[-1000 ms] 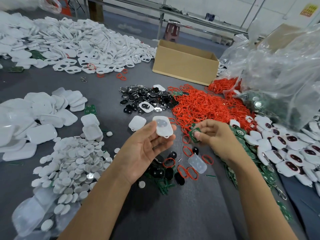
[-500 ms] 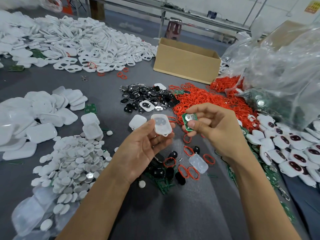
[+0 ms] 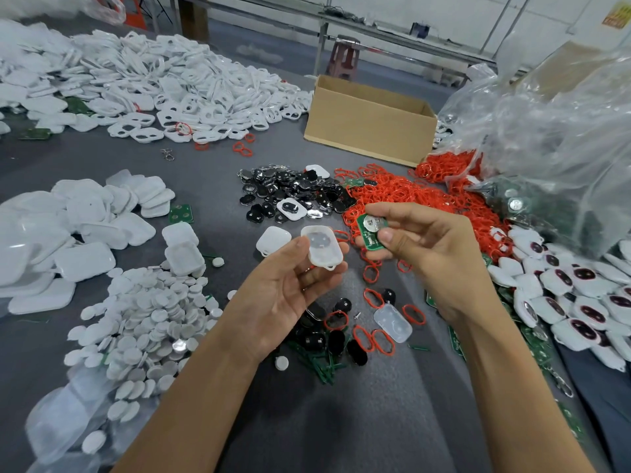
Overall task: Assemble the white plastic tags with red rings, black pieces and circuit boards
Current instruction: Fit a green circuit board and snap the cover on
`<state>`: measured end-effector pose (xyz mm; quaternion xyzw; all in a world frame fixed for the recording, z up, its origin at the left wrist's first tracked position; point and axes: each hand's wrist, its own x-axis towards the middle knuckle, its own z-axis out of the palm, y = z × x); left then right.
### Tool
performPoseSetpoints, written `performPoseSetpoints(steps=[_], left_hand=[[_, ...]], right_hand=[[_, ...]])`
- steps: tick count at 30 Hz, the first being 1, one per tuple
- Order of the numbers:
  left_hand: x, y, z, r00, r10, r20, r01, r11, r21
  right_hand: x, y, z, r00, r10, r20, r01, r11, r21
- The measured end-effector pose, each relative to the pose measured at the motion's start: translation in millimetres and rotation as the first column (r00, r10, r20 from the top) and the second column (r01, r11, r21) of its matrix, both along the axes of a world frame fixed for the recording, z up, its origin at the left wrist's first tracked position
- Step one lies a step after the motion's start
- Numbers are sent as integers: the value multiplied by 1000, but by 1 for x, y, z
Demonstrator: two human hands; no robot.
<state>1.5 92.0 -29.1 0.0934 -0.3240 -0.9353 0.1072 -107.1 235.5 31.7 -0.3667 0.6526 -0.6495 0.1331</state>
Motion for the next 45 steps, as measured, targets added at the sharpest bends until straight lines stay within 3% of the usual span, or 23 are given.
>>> performPoseSetpoints(steps=[10,24,32,40,45], left_hand=[[0,0,0,1000,-2,-14,2,1000,14],[-1,1,-1,1000,-5,-26,5,1000,17],[-1,0,-2,999,-11,-35,11,1000,3],[-2,3,-3,999,-30,-41,29,999,-35],[-1,2,-3,998,-39,-55,37,999,-30]], right_hand=[[2,2,3,988,155,21,-156,987,33],[4,0,2,987,154,-38,-148,982,113],[5,-1,1,991,134,4,-134,982,136],[14,-1,10,971,77,-224,-19,968,251],[14,-2,10,992,86,-94,-65,977,201]])
